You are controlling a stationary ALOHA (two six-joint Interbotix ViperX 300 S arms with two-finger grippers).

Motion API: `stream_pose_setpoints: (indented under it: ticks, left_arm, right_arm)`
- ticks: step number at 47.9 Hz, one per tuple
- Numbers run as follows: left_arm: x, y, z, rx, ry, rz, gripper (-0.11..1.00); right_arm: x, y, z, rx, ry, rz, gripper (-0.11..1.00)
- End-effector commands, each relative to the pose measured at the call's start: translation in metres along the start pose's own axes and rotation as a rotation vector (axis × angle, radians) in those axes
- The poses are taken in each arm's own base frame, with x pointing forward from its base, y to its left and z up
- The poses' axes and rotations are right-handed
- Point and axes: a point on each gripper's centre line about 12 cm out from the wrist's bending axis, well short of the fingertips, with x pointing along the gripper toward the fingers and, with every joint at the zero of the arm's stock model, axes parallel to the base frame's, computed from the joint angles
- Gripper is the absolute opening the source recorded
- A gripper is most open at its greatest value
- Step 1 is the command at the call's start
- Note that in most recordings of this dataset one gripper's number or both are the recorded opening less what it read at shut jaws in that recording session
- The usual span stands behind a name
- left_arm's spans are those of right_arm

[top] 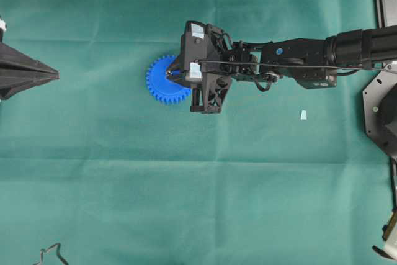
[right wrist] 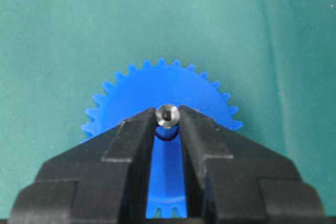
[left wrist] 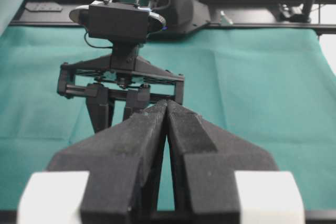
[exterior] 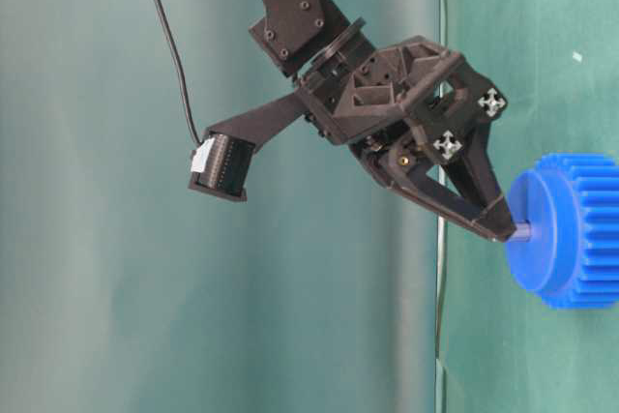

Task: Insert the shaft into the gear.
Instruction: 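Lower the held shaft down into the blue gear's center hole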

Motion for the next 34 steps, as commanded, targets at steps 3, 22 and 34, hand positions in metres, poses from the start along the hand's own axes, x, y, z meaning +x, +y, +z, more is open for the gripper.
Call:
stream_pose_setpoints:
  ticks: [3,22,34]
  left_arm:
    - [0.0021,-0.0007,0.0097,0.001,-0.025,-0.004,0.00]
    - [0.0021,-0.0007,0.0097,0.001,-0.025,-0.004,0.00]
    - [0.0021,-0.0007,0.0097,0.001,-0.025,-0.004,0.00]
  right_arm:
    - [-0.0031,0.0006,0.0105,-0.003,-0.035,0.002,0.18]
    - [-0.0014,-0.0002,0.0083,-0.002,-0.028,0.000,0.18]
    - [-0.0014,-0.0002,0.0083,-0.002,-0.028,0.000,0.18]
